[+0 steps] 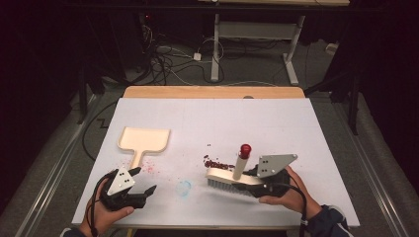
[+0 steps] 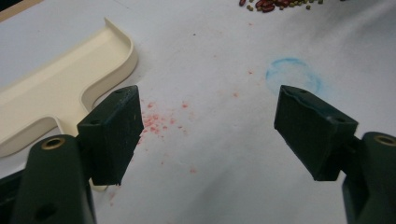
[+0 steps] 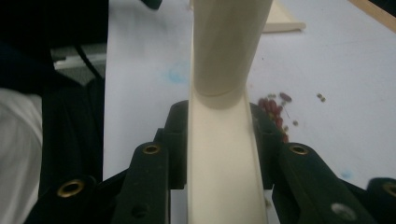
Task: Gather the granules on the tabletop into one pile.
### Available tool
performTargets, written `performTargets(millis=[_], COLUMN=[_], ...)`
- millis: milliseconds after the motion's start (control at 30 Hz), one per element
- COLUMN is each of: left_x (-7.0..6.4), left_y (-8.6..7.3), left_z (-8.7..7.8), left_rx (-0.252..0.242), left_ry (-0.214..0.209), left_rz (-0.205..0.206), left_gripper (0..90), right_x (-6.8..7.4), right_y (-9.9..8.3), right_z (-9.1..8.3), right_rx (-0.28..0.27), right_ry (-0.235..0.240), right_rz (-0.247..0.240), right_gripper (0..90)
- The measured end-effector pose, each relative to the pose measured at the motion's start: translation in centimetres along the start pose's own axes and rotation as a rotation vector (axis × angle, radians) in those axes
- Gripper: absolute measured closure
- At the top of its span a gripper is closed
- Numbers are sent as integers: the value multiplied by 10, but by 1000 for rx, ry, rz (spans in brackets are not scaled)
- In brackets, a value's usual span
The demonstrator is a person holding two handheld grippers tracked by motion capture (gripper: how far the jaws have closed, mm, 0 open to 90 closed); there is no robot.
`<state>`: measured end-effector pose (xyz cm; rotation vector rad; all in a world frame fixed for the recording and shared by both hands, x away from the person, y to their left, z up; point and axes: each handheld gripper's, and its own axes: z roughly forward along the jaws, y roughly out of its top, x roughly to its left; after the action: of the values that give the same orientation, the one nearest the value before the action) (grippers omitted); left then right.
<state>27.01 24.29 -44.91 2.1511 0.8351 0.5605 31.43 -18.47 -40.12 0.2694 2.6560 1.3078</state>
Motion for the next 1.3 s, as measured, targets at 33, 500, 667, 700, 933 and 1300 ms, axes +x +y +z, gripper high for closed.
performTargets(millis=[33,500,667,700,933,1300], left_x=[1,4,3,2,2,1], left_y=[0,2,3,3,4,5], left_z=[0,2,6,6,9,12], left_rx=[-1,-6,4,4,11,18], left_ry=[0,-17,-27,-29,-37,-46], left_rz=[-5,-12,-7,-6,-5,-5], left_gripper=[227,235,236,236,237,238], right_x=[-2,-22,-43,-47,-63,-79], right_y=[-4,-38,-32,-31,-17,-2], right_z=[-6,-10,6,10,33,62], right_rx=[2,51,31,28,17,-32], right_ry=[16,214,217,220,236,207], right_rz=[-11,-106,-114,-99,-117,-85], right_gripper=[676,677,675,675,674,675])
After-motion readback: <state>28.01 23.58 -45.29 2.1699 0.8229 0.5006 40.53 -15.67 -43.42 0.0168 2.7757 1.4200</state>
